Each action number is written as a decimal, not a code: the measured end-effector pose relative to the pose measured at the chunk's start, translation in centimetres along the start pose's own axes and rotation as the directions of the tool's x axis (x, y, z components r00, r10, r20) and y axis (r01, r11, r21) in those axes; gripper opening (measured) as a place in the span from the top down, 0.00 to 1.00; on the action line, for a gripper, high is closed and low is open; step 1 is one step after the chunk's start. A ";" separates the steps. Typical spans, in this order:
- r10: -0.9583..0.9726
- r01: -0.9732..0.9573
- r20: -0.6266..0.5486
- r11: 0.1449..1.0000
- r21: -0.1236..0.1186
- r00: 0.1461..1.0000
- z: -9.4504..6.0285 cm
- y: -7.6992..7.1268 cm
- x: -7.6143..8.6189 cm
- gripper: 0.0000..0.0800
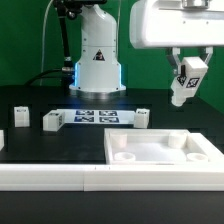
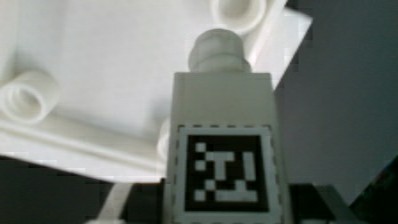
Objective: Assemble one leg
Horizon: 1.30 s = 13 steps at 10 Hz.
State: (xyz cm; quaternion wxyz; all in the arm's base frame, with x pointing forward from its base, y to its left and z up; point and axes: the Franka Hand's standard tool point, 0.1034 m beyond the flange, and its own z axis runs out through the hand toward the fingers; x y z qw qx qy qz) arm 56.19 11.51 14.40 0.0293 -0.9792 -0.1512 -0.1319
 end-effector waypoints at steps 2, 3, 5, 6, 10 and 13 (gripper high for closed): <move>0.062 -0.063 -0.112 0.998 -0.007 0.992 2.0 1.9 1.1 0.63; 0.060 -0.063 -0.162 0.998 -0.016 0.985 2.2 1.9 1.1 0.63; 0.047 -0.061 -0.280 0.997 -0.043 0.959 2.1 2.4 1.1 0.63; 0.046 -0.065 -0.315 0.997 -0.051 0.948 2.1 2.6 1.0 0.63; 0.051 -0.071 -0.336 0.996 -0.048 0.940 2.6 3.0 3.3 0.63; 0.063 -0.081 -0.334 0.996 -0.041 0.941 4.9 3.2 4.0 0.63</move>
Offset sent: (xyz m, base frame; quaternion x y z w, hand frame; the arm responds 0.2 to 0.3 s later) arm 0.0000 0.0000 0.0000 0.0000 0.1938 0.0000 0.9810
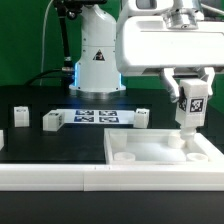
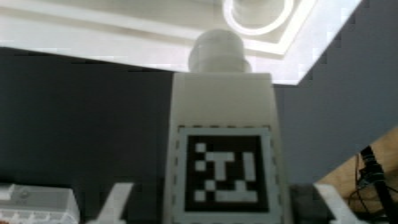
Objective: Assemble one leg
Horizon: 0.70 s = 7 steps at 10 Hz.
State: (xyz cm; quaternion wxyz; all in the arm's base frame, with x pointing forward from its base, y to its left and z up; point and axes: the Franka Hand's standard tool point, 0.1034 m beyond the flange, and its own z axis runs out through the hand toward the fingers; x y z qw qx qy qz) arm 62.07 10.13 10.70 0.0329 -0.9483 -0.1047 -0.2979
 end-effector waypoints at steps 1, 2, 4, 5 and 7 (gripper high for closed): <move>0.006 -0.006 0.008 1.000 0.004 1.000 0.4 -0.5 -0.4 0.63; 0.005 -0.005 0.016 1.000 0.009 1.000 0.9 -1.1 -0.8 0.63; 0.001 -0.001 0.022 1.000 0.014 1.000 1.0 -1.5 -1.1 0.63; 0.001 -0.001 0.026 1.000 0.015 1.000 1.1 -1.6 -1.3 0.63; -0.001 0.000 0.009 1.000 0.013 1.000 1.4 -1.7 -1.2 0.63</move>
Offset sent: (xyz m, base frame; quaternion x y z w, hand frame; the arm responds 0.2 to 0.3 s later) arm -0.0058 0.0042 -0.0057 -0.0134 0.0053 0.0061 0.9999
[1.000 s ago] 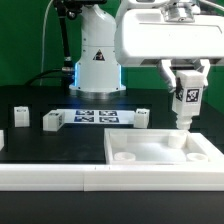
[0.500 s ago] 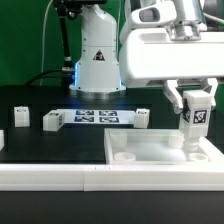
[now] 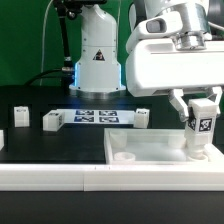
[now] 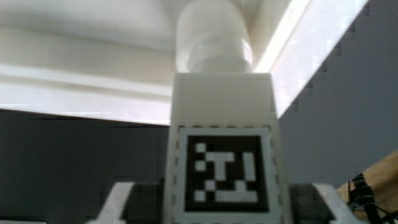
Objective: Assemble one leg
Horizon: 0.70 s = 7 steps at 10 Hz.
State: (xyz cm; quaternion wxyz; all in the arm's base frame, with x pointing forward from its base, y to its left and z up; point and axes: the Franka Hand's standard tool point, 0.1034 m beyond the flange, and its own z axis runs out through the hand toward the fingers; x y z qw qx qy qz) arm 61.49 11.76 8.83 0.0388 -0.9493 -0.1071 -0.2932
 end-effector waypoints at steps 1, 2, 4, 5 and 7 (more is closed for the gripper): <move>0.001 -0.001 -0.009 1.000 -0.002 1.000 0.3 0.1 0.0 0.63; 0.002 -0.002 -0.003 1.000 -0.001 1.000 0.7 0.0 -0.3 0.63; 0.003 -0.004 0.004 1.000 0.001 1.000 1.0 0.0 -0.7 0.63; 0.004 -0.004 -0.001 1.000 0.000 1.000 1.1 -0.1 -0.8 0.63; 0.005 -0.005 -0.014 1.000 -0.003 1.000 0.9 -0.4 -1.2 0.63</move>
Offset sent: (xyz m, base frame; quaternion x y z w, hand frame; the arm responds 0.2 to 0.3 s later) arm 0.0046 0.0030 -0.0124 -0.0079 0.0046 0.0094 0.9999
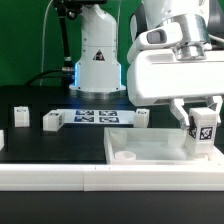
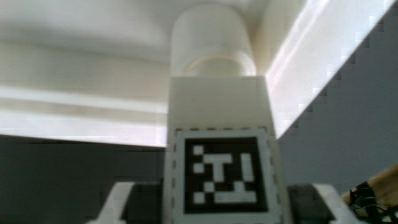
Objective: Assemble one leg
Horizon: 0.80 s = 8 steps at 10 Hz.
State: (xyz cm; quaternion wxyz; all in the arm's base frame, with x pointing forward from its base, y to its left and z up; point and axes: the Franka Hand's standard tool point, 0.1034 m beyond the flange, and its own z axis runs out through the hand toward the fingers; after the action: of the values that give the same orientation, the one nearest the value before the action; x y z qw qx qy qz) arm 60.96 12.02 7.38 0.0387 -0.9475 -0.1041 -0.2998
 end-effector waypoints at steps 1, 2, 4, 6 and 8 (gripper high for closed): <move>0.001 -0.001 0.014 1.000 0.003 1.000 0.0 0.0 0.1 0.63; 0.001 -0.001 0.023 1.000 0.004 1.000 0.1 0.0 -0.1 0.63; 0.001 -0.001 0.024 1.000 0.004 1.000 0.2 0.0 -0.2 0.24; 0.001 -0.001 0.025 1.000 0.005 1.000 0.2 0.0 -0.2 0.20; 0.001 -0.001 0.025 1.000 0.005 1.000 0.2 0.0 -0.2 0.19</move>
Offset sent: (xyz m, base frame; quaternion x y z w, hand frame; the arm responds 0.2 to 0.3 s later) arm 0.0000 0.0000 0.0000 0.0000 0.0000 0.0000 1.0000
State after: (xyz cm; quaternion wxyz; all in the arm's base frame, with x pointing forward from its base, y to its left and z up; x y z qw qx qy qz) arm 60.90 12.01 7.12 0.0398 -0.9512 -0.1048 -0.2875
